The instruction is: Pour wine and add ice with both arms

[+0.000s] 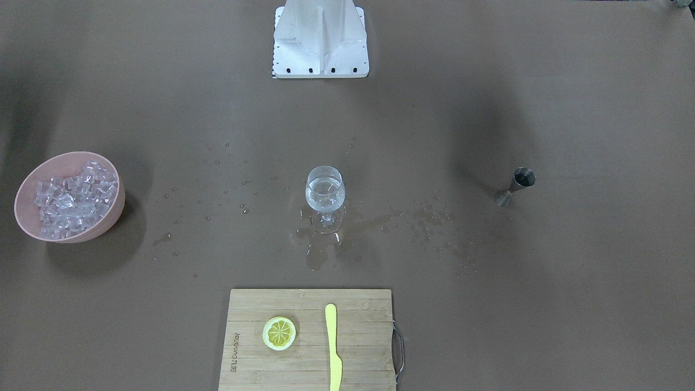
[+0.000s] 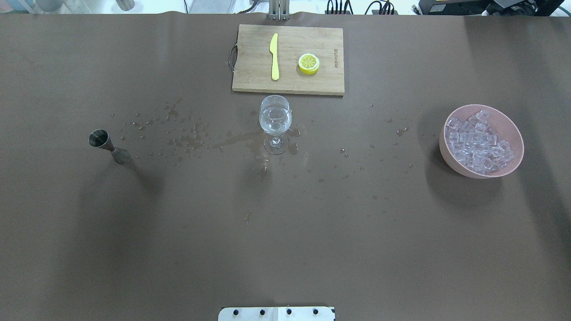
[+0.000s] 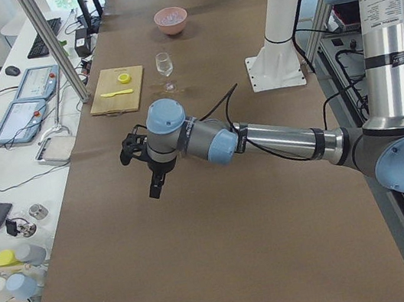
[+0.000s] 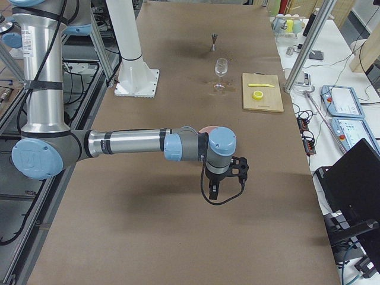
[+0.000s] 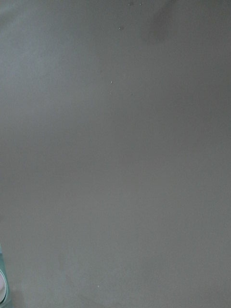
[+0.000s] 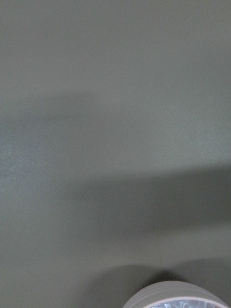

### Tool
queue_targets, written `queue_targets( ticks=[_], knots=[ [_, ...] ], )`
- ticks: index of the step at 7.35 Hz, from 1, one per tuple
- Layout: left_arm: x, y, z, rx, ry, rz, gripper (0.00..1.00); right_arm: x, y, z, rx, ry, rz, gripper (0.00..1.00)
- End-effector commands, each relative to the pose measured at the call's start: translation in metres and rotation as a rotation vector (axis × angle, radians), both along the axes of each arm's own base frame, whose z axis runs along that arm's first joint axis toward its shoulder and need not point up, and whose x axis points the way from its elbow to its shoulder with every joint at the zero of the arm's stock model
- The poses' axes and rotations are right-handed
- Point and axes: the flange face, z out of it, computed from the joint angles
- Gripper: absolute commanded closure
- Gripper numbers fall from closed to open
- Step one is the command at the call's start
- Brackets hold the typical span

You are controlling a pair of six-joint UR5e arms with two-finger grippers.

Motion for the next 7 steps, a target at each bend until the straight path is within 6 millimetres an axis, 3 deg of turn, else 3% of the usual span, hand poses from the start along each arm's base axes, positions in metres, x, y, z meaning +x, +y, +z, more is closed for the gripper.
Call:
queue_targets(
  ticks=[1,3,6,7],
  knots=[
    [0.061,0.016,-0.058,-0.027,0.057,0.004,0.03,0.0,0.0,0.003,-0.007,0.001,0.0,0.0],
    [0.133,0.042,-0.103,-0.1,0.054,-0.087,0.03,0.0,0.0,0.003,-0.007,0.001,0.0,0.0],
    [0.208,0.084,-0.15,-0.177,0.109,-0.182,0.03,0.0,0.0,0.004,-0.01,0.001,0.001,0.0],
    [0.229,0.095,-0.156,-0.193,0.113,-0.23,0.03,0.0,0.0,0.004,-0.011,0.001,0.002,0.0]
  ],
)
